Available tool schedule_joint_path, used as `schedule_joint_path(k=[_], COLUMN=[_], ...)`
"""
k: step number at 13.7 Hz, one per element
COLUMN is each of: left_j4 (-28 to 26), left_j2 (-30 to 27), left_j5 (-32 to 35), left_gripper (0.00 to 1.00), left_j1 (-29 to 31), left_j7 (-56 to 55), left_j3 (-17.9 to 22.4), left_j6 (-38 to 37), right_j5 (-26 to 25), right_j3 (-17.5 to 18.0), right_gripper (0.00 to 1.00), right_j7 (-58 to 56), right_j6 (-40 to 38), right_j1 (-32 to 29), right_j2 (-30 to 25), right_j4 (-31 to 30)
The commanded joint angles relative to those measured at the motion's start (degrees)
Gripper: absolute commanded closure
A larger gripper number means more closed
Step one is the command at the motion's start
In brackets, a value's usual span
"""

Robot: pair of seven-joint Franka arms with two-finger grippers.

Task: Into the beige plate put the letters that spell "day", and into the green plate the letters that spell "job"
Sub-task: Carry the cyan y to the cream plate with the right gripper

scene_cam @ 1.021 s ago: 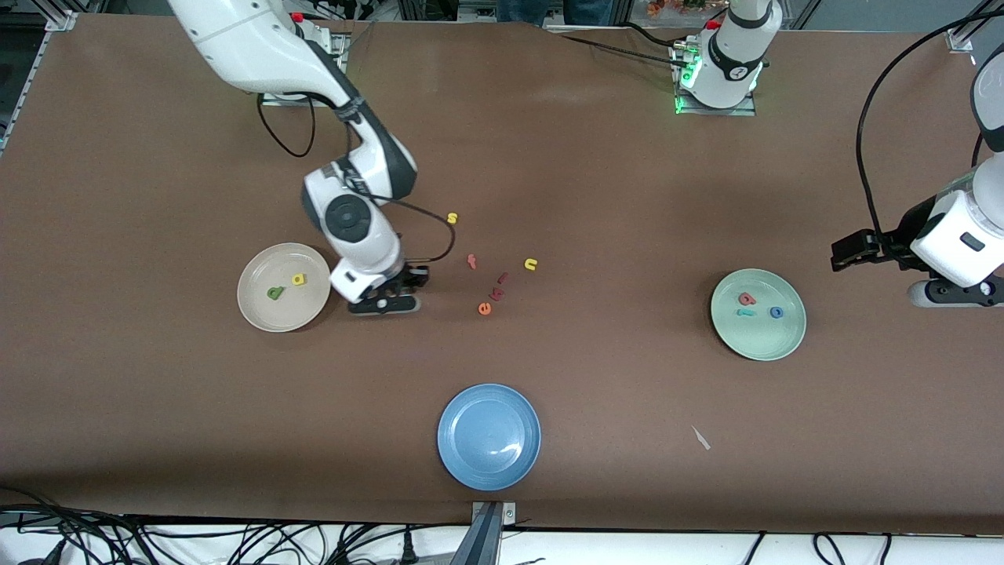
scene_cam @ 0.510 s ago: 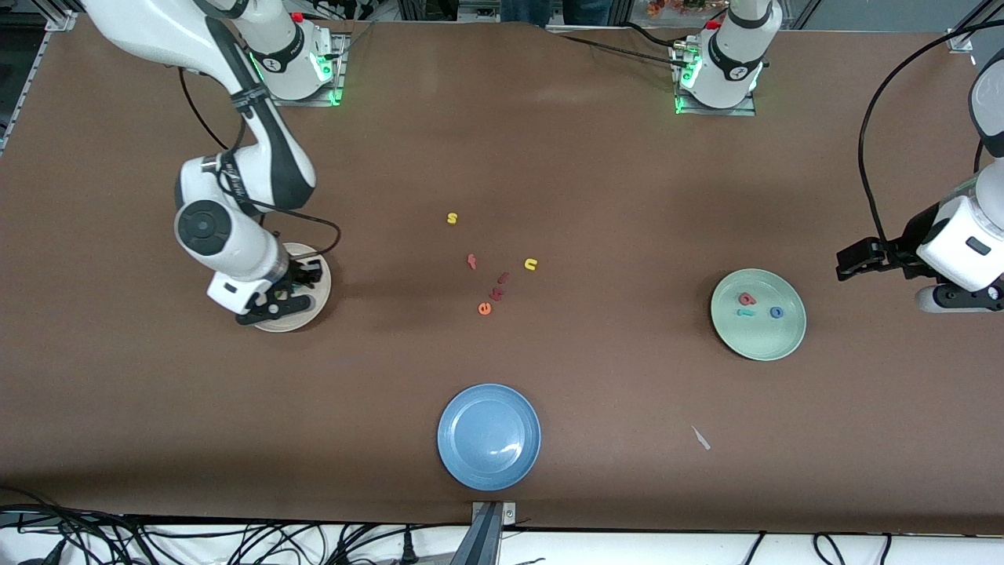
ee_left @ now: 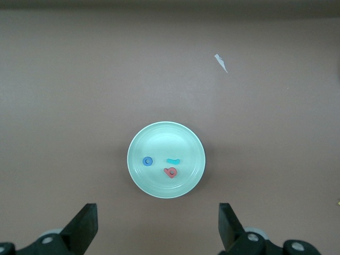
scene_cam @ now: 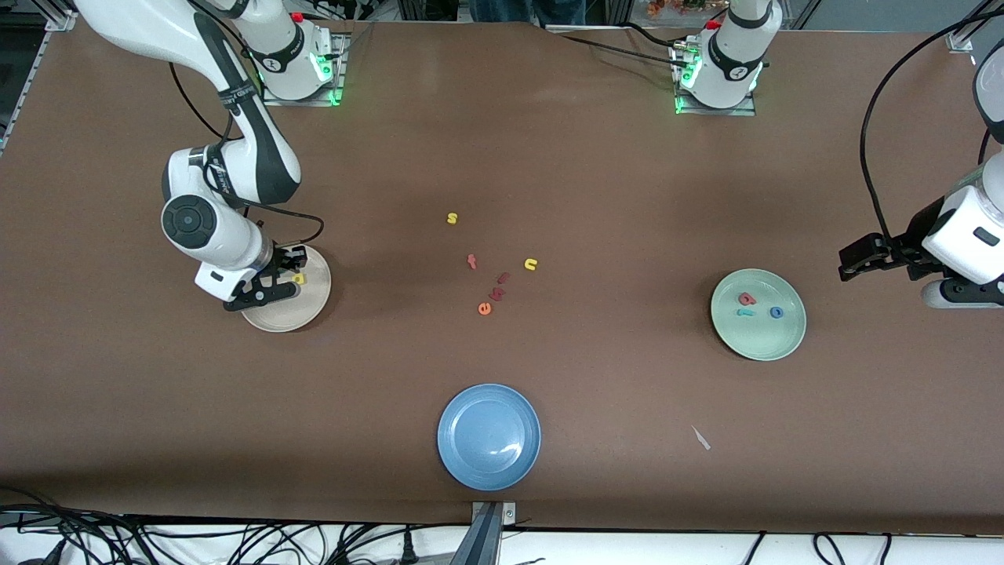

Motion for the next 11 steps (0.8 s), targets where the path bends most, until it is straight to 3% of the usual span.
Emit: schedule_joint_path(k=[1,4,8,10,11], left_j4=[0.3,0.3,0.3,0.3,0.3], left_j2=[-0.4,-0.5,-0.5,-0.5,-0.5], left_j5=[-0.4,-0.1,0.1,0.2,0.2], left_gripper=[0.0,0.0,0.0,0.0,0.0], left_j1=[-0.1,0.1,0.5,0.7,0.7], left_j7=[0.4,0.9,0.9,1.0,1.0], left_j3=[-0.1,0.0,0.0,0.2,0.2], left_j6=[0.0,0.0,0.1,0.1,0.1], right_j5=[1.4,5.0,6.1,6.1,6.1], right_j3=[0.3,0.3,0.3,0.3,0.4], right_gripper=[0.72,0.71,0.71,0.33,0.25], right_j7=[1.1,1.2,2.4,3.9,4.4], right_j6=[0.9,0.7,0.7,0.7,0.5], right_j1=[-0.3,-0.3,-0.3,-0.3,-0.3], right_j2=[-2.0,-1.7,-1.5,-1.4,-1.4], right_j4=[-2.4,-2.3,-2.3,-2.3,-2.3])
